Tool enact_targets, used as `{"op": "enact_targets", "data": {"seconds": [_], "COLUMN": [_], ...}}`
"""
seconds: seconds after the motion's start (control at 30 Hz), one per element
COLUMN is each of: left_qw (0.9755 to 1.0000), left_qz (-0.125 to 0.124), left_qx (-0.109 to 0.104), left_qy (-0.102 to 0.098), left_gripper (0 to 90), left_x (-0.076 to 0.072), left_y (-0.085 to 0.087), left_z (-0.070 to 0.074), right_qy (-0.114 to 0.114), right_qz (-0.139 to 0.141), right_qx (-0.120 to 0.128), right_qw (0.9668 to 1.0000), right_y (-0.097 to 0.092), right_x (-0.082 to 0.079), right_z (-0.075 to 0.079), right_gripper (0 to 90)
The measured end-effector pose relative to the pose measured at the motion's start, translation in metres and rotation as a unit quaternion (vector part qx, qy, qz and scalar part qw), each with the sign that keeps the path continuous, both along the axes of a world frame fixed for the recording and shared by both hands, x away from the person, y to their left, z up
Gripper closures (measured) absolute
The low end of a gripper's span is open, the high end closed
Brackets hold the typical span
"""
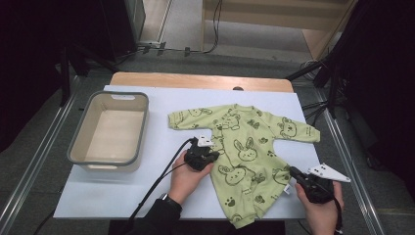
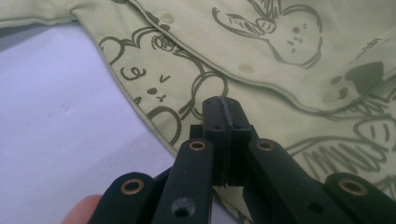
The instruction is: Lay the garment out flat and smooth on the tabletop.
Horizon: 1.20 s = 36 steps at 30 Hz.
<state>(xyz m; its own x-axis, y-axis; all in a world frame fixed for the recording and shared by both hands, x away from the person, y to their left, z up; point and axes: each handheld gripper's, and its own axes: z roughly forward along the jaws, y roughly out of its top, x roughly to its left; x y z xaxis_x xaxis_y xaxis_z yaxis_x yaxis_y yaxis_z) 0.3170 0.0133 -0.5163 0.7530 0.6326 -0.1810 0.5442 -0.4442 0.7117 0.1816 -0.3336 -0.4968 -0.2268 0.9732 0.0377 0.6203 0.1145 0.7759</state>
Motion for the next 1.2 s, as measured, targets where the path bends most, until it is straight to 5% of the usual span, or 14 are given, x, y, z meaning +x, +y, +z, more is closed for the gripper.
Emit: {"op": "enact_targets", "data": {"seconds": [0.2, 0.33, 0.53, 0.83, 1.07, 1.2], "left_qw": [1.0000, 1.0000, 1.0000, 1.0000, 1.0000, 1.0000], "left_qz": [-0.001, 0.000, 0.000, -0.001, 0.000, 0.000], "left_qx": [-0.001, -0.002, -0.005, -0.001, -0.002, -0.003], "left_qy": [0.002, 0.003, 0.005, 0.003, 0.003, 0.004], "left_gripper": [89.9, 90.0, 89.9, 89.9, 89.9, 89.9], "left_x": [0.000, 0.001, 0.001, 0.001, 0.001, 0.001], "left_y": [0.000, 0.000, 0.000, 0.001, 0.000, 0.001], "left_z": [0.000, 0.000, 0.000, 0.000, 0.000, 0.000], "right_qy": [0.001, -0.017, -0.031, -0.003, 0.025, 0.045], "right_qz": [-0.014, -0.003, 0.066, 0.202, 0.252, 0.262], "right_qx": [0.008, 0.024, 0.040, 0.063, 0.038, 0.013], "right_qw": [0.9999, 0.9996, 0.9965, 0.9773, 0.9668, 0.9638], "right_y": [-0.012, -0.006, 0.032, 0.105, 0.139, 0.152], "right_x": [0.002, -0.002, -0.020, -0.048, -0.050, -0.053], "right_z": [-0.007, -0.002, 0.010, 0.003, -0.013, -0.021], "right_gripper": [85.8, 70.0, 64.7, 64.4, 58.6, 54.4]}}
